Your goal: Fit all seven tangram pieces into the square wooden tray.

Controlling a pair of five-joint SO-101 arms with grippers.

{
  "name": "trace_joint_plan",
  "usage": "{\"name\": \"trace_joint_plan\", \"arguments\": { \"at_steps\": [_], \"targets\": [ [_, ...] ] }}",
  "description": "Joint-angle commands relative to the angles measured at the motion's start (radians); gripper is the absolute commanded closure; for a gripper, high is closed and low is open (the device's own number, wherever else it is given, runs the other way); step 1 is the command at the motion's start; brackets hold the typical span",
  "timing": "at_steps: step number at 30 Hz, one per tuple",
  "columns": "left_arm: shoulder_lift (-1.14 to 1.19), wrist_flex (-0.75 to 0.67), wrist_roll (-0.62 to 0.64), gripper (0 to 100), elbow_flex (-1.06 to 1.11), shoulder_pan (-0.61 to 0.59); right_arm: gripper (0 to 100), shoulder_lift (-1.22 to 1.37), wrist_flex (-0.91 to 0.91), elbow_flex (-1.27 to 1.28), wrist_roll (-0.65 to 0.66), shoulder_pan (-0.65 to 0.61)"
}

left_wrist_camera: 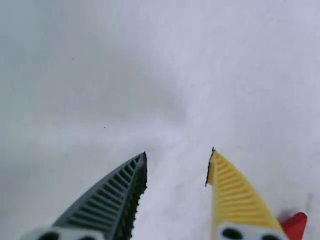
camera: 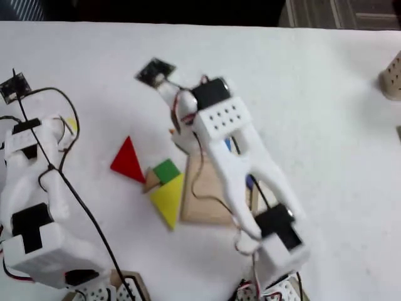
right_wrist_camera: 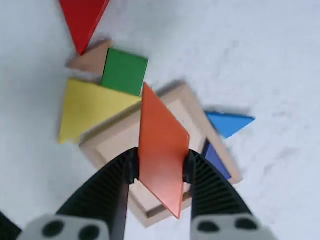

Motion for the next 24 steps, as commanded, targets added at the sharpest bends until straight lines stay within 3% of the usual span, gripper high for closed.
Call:
{"name": "trace_joint_plan", "arguments": {
  "at_steps": [1,6,10,17,24],
  "targets": [
    [-0.005,0.005,0.005,77,-0.060,0.013,98.1,-0.191,-0.016,0.233,-0.040,0.024],
    [-0.005,0.009,-0.052,77,-0.052,0.065,97.8,-0.326,-0.193,0.512,-0.186,0.130],
    [-0.013,0.006,-0.213,77,-0.020,0.130,97.7,-0.341,-0.369,0.681,-0.203,0.177],
    [-0.013,0.005,-0.229,77,-0.012,0.165,97.1,-0.251,-0.545,0.787,-0.193,0.156],
    [-0.013,0.005,-0.229,77,-0.014,0.170,73.5,-0.186,-0.588,0.770,-0.190,0.154]
  ]
}}
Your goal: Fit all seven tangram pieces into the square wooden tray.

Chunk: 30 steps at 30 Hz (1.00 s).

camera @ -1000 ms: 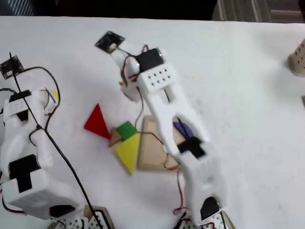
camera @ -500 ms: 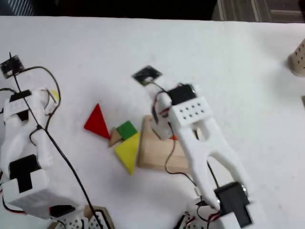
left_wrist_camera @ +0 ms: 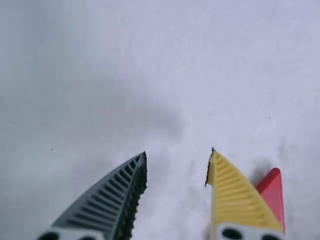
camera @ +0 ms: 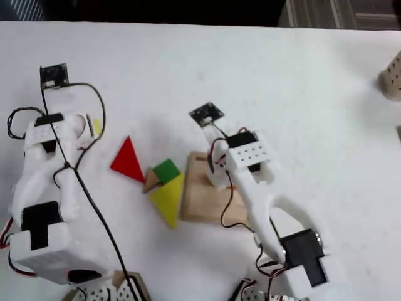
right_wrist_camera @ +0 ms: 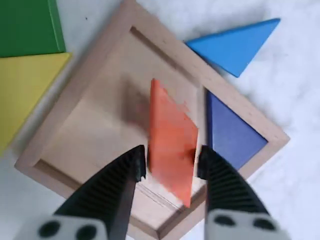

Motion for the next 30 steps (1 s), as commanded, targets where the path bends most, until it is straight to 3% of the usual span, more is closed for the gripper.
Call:
{"name": "trace_joint_plan", "arguments": {
  "at_steps": [1,5,12,16,20,25,30],
  "targets": [
    [-0.013,0.005,-0.009,77,-0.012,0.035,71.9,-0.007,0.008,-0.037,0.003,-0.004],
    [-0.013,0.005,-0.009,77,-0.014,0.035,77.3,-0.022,0.128,-0.120,0.040,0.004],
    [-0.012,0.005,-0.011,78,-0.012,0.047,98.8,-0.186,0.226,-0.072,0.035,0.116],
    [-0.013,0.008,-0.011,78,-0.014,0.047,98.3,-0.326,0.099,0.095,-0.061,0.280],
    [-0.015,0.012,-0.009,83,-0.008,0.062,98.1,-0.458,-0.056,0.298,-0.081,0.361],
    [-0.045,0.086,-0.011,98,-0.014,0.168,98.1,-0.607,-0.163,0.417,-0.089,0.473],
    [-0.225,0.147,-0.011,98,0.092,0.340,98.1,-0.639,-0.168,0.454,-0.089,0.478]
  ]
}}
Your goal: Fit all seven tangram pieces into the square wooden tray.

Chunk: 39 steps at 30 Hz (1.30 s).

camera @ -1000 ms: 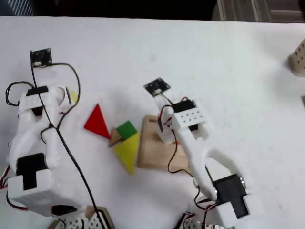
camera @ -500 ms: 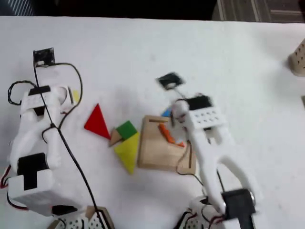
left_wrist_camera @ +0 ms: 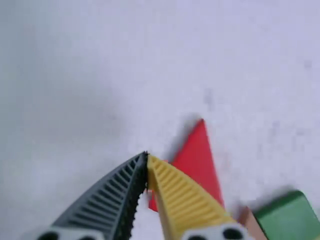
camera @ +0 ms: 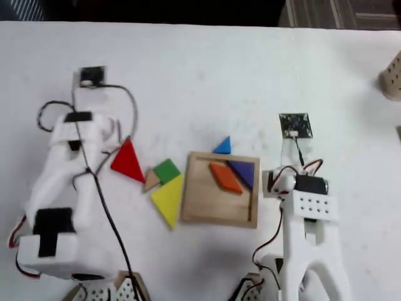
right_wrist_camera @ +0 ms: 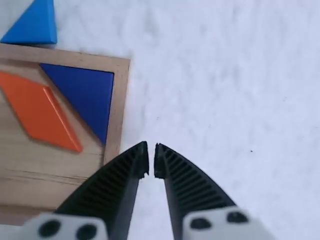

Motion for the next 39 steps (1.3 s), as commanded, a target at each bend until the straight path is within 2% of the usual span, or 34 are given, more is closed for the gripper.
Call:
{"name": "trace_joint_plan", "arguments": {
  "at_steps": [1,5,9,13,18,23,26,31,35,39],
  "targets": [
    [-0.186,0.020,-0.014,98,0.077,0.165,98.1,-0.038,-0.024,-0.005,-0.009,0.019],
    [-0.374,-0.011,-0.014,98,0.252,0.390,98.1,-0.038,-0.050,-0.006,-0.008,0.051],
    [-0.503,-0.172,-0.006,98,0.453,0.568,98.1,-0.038,-0.061,-0.006,-0.006,0.061],
    [-0.527,-0.310,-0.005,98,0.591,0.650,98.1,-0.045,-0.059,-0.009,-0.003,0.091],
    [-0.526,-0.404,0.014,98,0.626,0.734,98.1,-0.036,-0.061,-0.012,0.000,0.120],
    [-0.426,-0.511,0.192,98,0.594,0.762,98.1,-0.036,-0.061,-0.014,0.000,0.127],
    [-0.252,-0.500,0.201,98,0.476,0.760,98.1,-0.036,-0.061,-0.014,0.000,0.128],
    [-0.013,-0.361,0.201,98,0.207,0.720,98.1,-0.036,-0.062,-0.015,0.000,0.143],
    [0.071,-0.315,0.201,98,0.094,0.750,98.1,-0.036,-0.093,-0.011,0.000,0.150],
    [0.079,-0.316,0.201,98,0.081,0.803,98.0,-0.036,-0.097,-0.009,-0.009,0.143]
  ]
}}
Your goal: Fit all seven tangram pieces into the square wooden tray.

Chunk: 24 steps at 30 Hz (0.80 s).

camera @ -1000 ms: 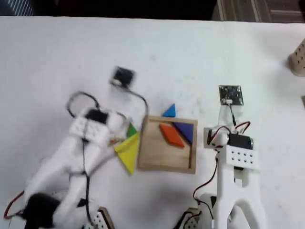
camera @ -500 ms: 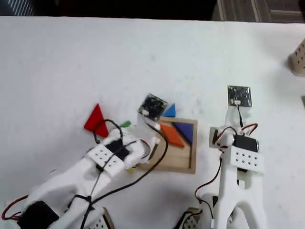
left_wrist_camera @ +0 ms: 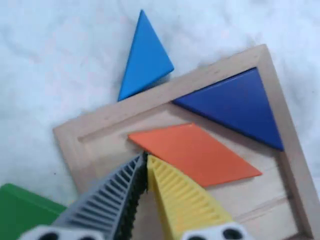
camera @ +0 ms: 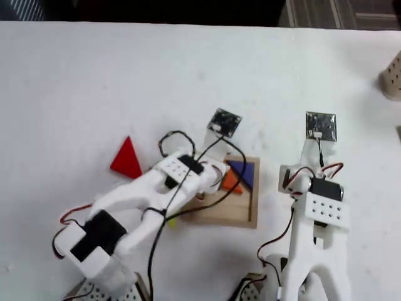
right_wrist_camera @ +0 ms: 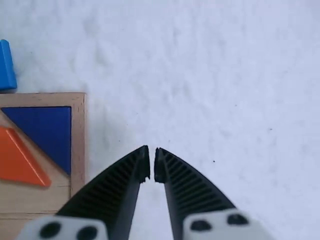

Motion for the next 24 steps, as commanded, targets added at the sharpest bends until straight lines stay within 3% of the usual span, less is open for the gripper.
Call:
{"name": "trace_joint_plan", "arguments": {
  "at_steps": [1,8,24],
  "targets": [
    [-0.005,0.003,0.011,98,-0.061,0.064,97.6,-0.019,-0.019,-0.012,-0.009,-0.002],
    [-0.005,0.000,0.003,98,-0.066,0.074,82.3,-0.019,-0.018,0.009,-0.063,0.004],
    [-0.005,-0.057,0.002,98,-0.040,0.208,82.3,-0.019,-0.018,0.012,-0.054,0.004]
  ]
}}
